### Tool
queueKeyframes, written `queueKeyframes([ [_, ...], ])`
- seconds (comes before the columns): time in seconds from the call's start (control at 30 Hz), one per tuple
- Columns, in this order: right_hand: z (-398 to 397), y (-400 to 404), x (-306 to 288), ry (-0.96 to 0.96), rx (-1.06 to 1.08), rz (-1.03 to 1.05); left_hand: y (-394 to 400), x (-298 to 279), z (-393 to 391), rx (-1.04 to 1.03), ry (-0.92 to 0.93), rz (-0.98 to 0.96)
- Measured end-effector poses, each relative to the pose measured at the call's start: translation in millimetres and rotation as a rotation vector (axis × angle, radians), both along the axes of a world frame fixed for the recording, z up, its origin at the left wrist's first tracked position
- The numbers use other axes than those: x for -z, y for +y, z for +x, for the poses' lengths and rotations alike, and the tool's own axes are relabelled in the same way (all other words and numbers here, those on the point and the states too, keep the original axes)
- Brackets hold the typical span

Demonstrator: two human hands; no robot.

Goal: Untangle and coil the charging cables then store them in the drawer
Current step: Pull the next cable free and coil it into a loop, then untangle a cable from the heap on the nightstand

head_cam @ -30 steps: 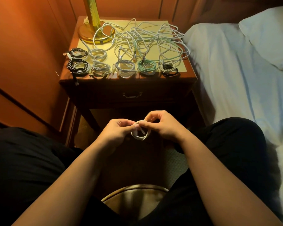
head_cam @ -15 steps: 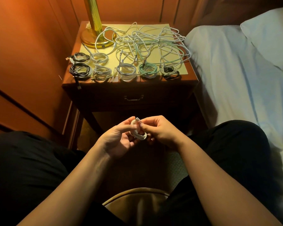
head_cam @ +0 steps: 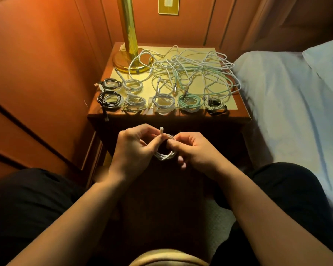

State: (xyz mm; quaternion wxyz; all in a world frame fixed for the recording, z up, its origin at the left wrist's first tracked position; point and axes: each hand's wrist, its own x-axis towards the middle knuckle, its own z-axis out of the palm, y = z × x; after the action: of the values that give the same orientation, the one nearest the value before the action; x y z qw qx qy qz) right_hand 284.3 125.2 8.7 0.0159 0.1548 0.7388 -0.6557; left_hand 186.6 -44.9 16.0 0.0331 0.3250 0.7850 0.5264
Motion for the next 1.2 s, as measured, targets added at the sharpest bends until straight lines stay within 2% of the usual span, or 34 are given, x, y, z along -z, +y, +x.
queueKeyframes([
  [0.07, -21.0, 5.4, -11.4, 0.036, -0.010, 0.093, 5.4, -10.9, -21.8, -0.009, 0.146, -0.034],
  [0.13, -45.4, 11.2, -22.5, 0.108, -0.018, 0.194, 11.5, -21.2, -46.1, -0.016, 0.201, -0.032],
  [0.27, -102.9, 26.4, -40.6, 0.225, -0.008, 0.417, 28.6, -38.9, -104.3, -0.007, 0.102, 0.066],
  [0.33, -133.3, 35.6, -49.2, 0.273, 0.015, 0.502, 36.8, -47.2, -140.8, 0.051, 0.128, 0.065],
  [0.47, -190.1, 52.8, -61.9, 0.300, 0.022, 0.568, 48.6, -63.6, -208.5, 0.136, 0.299, -0.047],
  [0.6, -244.8, 68.2, -62.3, 0.241, -0.023, 0.551, 60.4, -62.1, -260.1, 0.078, 0.395, -0.171],
  [0.67, -267.4, 71.4, -59.4, 0.218, -0.024, 0.496, 61.0, -55.0, -278.2, -0.020, 0.384, -0.174],
  [0.77, -292.5, 68.9, -52.2, 0.197, -0.025, 0.431, 56.0, -41.7, -298.1, -0.122, 0.268, -0.155],
  [1.0, -323.9, 48.4, -24.6, 0.125, 0.020, 0.503, 41.9, -15.9, -316.0, -0.292, 0.140, -0.201],
  [1.1, -324.1, 42.5, -22.5, 0.111, 0.032, 0.610, 38.2, -10.5, -317.6, -0.343, 0.087, -0.214],
  [1.2, -322.4, 46.6, -22.4, 0.051, 0.065, 0.831, 36.9, -8.0, -316.8, -0.382, 0.058, -0.245],
])
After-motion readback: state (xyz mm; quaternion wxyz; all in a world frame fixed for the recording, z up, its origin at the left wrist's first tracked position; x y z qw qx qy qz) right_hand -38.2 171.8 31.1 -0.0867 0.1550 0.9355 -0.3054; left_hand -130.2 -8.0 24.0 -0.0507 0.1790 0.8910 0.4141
